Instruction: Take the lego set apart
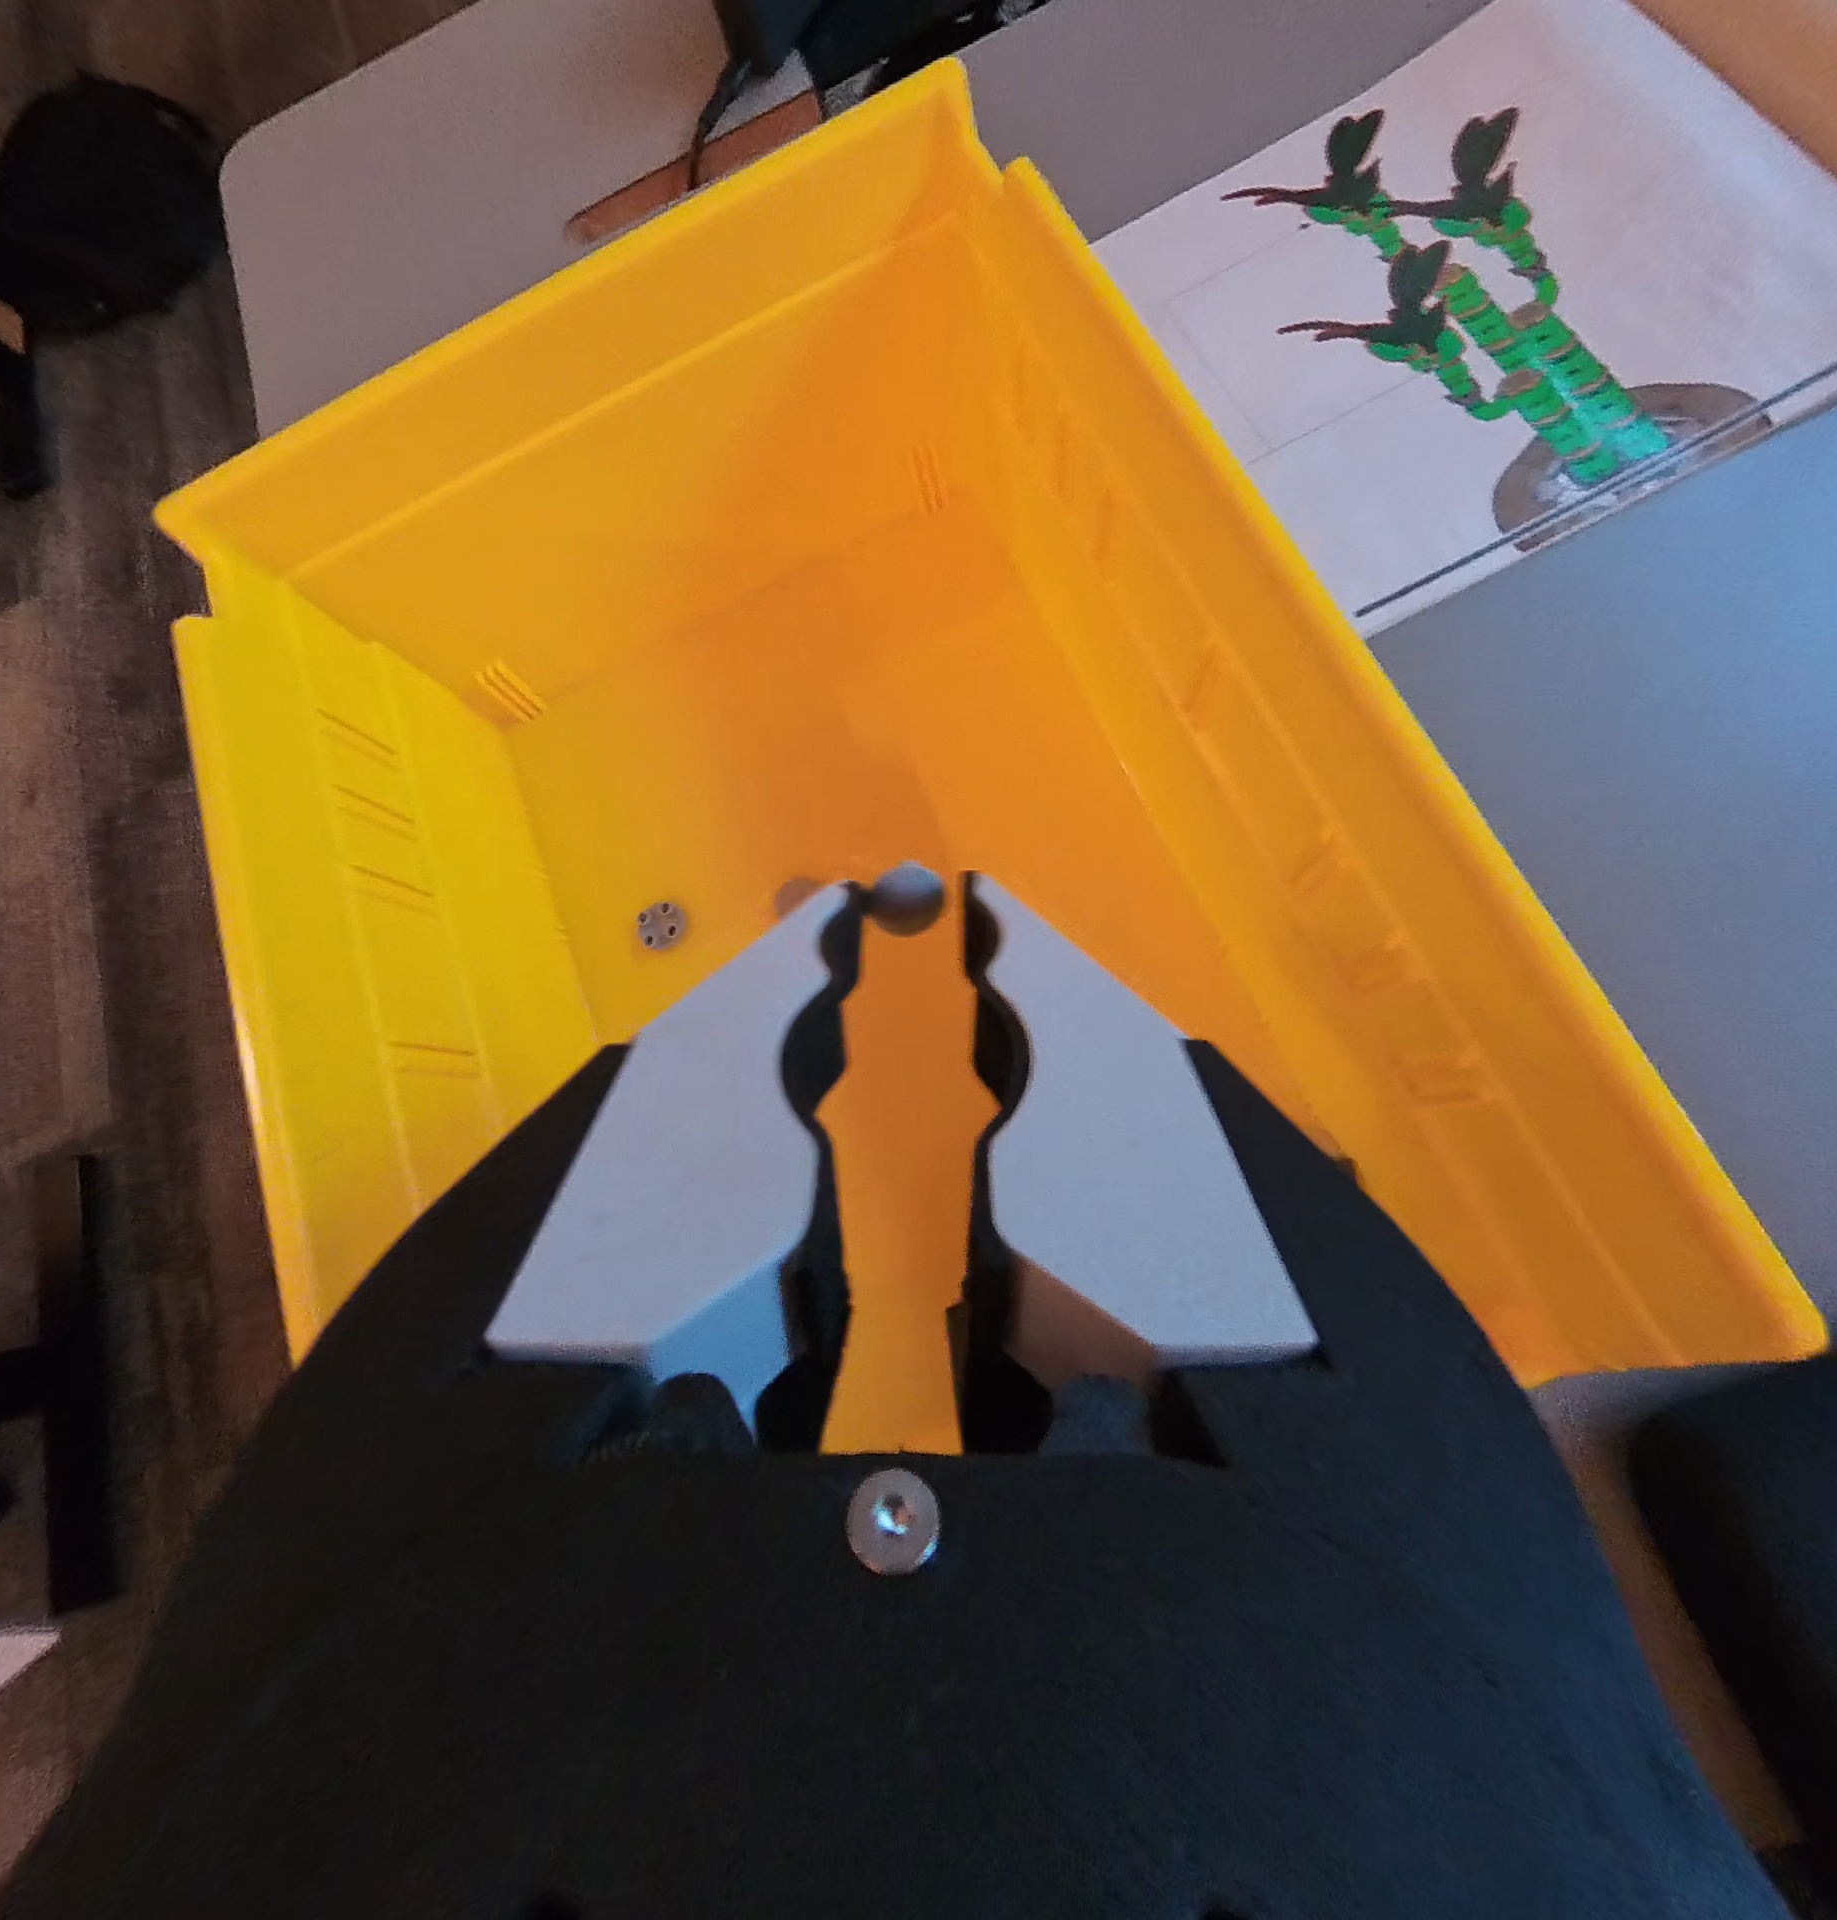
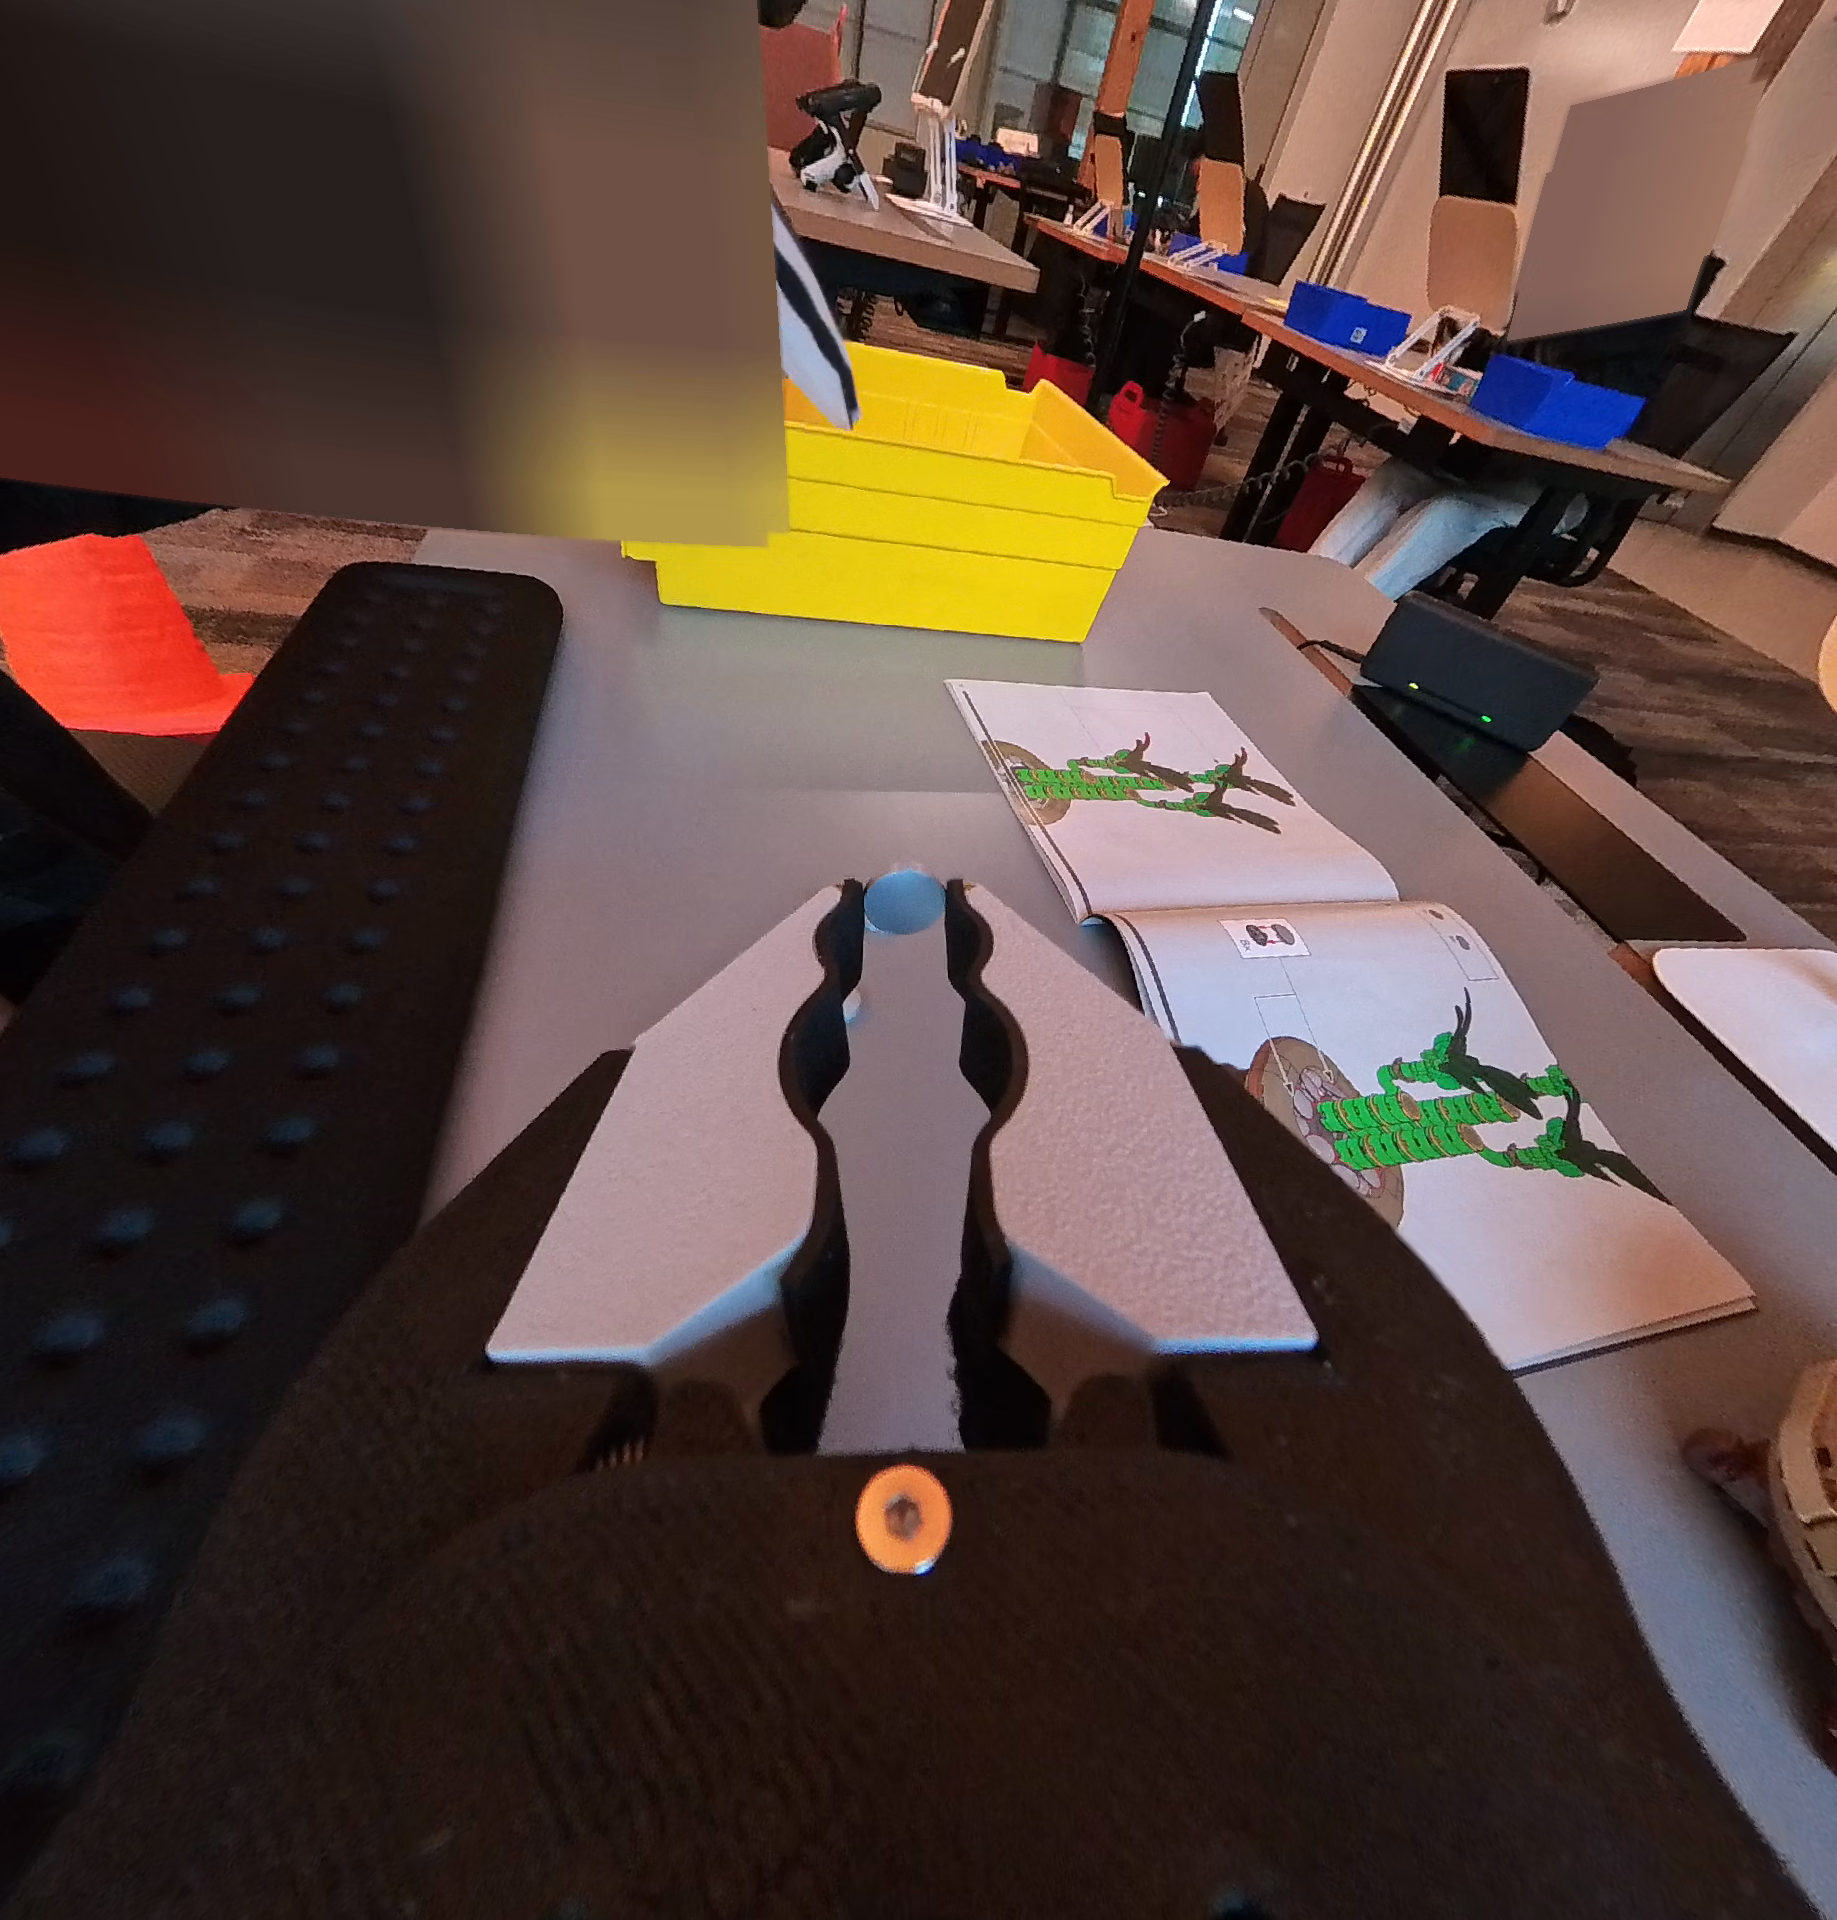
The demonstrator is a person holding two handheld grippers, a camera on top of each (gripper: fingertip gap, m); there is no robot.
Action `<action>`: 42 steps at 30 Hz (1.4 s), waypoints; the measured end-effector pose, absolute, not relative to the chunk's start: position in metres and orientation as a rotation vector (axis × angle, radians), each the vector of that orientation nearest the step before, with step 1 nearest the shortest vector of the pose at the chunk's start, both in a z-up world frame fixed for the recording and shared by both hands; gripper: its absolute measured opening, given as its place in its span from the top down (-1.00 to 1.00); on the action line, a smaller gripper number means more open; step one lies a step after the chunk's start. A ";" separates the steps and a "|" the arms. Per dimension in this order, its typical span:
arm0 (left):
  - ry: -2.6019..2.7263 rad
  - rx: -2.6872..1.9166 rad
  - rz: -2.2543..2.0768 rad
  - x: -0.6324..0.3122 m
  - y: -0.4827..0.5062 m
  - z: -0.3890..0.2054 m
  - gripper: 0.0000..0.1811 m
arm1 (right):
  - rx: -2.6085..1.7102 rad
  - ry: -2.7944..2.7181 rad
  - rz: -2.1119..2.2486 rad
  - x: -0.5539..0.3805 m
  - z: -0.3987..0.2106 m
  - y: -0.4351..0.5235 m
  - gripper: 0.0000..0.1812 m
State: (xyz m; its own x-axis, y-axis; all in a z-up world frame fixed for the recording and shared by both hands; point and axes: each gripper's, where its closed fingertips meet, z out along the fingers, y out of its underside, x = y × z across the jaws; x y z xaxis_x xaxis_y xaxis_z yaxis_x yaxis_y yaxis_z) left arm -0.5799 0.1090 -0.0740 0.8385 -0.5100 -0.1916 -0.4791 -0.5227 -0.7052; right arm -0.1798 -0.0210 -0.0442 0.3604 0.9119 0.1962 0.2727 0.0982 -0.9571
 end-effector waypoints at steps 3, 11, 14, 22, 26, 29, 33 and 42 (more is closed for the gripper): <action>0.767 -2.162 -0.080 -0.572 0.105 -0.071 0.75 | -1.421 -1.107 0.717 -0.186 -0.038 -0.018 0.84; 0.886 -1.992 -0.012 -0.568 0.096 -0.052 0.49 | -1.376 -1.168 0.972 -0.353 0.051 0.018 0.84; 0.920 -1.955 0.028 -0.567 0.093 -0.047 0.47 | -1.392 -1.261 0.989 -0.438 0.056 0.040 0.84; 1.024 -1.745 0.008 -0.550 0.062 -0.023 0.53 | -1.531 -1.391 1.187 -0.537 0.018 0.042 0.84; 1.089 -1.543 0.147 -0.536 0.048 -0.003 0.62 | -1.617 -1.357 1.359 -0.552 0.013 0.038 0.84; 1.088 -1.470 0.247 -0.535 0.047 0.007 0.71 | -1.677 -1.363 1.439 -0.553 0.008 0.031 0.84; 1.142 -1.410 0.303 -0.528 0.044 0.007 0.84 | -1.718 -1.334 1.493 -0.548 0.011 0.030 0.84; 1.076 -1.985 0.166 -0.580 0.082 -0.078 0.84 | -1.695 -1.217 1.265 -0.476 0.015 0.053 0.70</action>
State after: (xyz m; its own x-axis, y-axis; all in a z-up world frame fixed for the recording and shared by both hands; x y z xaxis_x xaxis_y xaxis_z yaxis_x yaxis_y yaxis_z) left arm -0.5801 0.0819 -0.0785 0.6211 -0.6265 -0.4709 -0.7394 -0.2692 -0.6172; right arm -0.4764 0.0527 0.0152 0.0873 0.9457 -0.3131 0.2766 -0.3249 -0.9044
